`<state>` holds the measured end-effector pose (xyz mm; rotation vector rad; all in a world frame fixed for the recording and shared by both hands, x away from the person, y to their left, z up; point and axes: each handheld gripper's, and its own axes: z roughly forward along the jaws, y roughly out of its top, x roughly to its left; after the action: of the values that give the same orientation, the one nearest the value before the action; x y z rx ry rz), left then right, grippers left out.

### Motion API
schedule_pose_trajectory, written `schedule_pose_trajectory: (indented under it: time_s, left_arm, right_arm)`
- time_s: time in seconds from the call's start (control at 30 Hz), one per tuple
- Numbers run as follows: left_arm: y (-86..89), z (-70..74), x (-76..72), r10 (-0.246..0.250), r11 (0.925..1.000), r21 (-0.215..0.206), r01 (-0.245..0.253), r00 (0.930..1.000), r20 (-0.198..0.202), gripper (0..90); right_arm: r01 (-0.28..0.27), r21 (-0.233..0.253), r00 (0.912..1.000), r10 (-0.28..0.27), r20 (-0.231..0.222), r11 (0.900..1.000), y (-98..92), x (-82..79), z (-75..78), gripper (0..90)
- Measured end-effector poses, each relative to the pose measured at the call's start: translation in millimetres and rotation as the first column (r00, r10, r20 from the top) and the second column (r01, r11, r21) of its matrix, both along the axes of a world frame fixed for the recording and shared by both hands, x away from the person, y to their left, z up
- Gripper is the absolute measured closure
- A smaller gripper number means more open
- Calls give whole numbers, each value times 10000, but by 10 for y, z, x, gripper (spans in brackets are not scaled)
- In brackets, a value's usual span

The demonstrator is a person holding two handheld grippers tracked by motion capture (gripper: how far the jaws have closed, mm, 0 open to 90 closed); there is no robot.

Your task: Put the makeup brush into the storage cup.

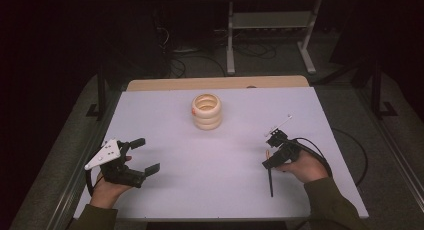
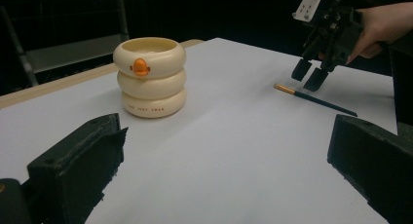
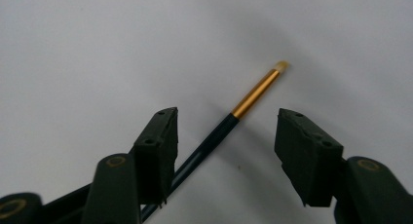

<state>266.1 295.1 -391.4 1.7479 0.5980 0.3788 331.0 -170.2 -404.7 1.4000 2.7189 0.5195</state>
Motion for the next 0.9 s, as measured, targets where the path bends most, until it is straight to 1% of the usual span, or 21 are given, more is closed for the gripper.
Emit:
schedule_pose_trajectory:
  time_s: [0.17, 0.27, 0.4, 0.67, 0.7, 0.73, 0.87, 0.9]
  left_arm:
    - [0, 1, -1, 1, 10000, -33, -1, 10000, -4, 0]
    - [-1, 2, -2, -10, 10000, -29, 10, 10000, -3, 0]
    - [-3, 2, -3, -28, 10000, -35, 28, 10000, -8, 0]
    - [-9, 0, 0, -71, 10000, 13, 71, 10000, 17, 0]
    - [-11, 0, -1, -73, 10000, 22, 73, 10000, -1, 0]
    - [-12, 0, -1, -76, 10000, 18, 76, 10000, -5, 0]
    - [-10, 1, 0, -85, 10000, 27, 85, 10000, -5, 0]
    - [-13, 0, -1, -90, 10000, 7, 90, 10000, -4, 0]
  right_arm:
    - [-107, -57, 9996, 105, -247, 9999, 16, -4, -14, 468]
    - [-80, -102, 9996, 77, -275, 9999, 24, -8, -27, 478]
    - [-155, -169, 9985, 146, -519, 9997, 23, -8, -39, 508]
    - [-238, -198, 9979, 225, -612, 9995, 38, -12, -53, 555]
    - [-257, -195, 9973, 243, -698, 9995, 41, -14, -49, 562]
    - [-199, -234, 9973, 182, -717, 9995, 47, -15, -51, 566]
    - [-304, -304, 9975, 283, -655, 9991, 61, -9, -73, 586]
    - [-236, -339, 9973, 212, -710, 9991, 68, -7, -87, 602]
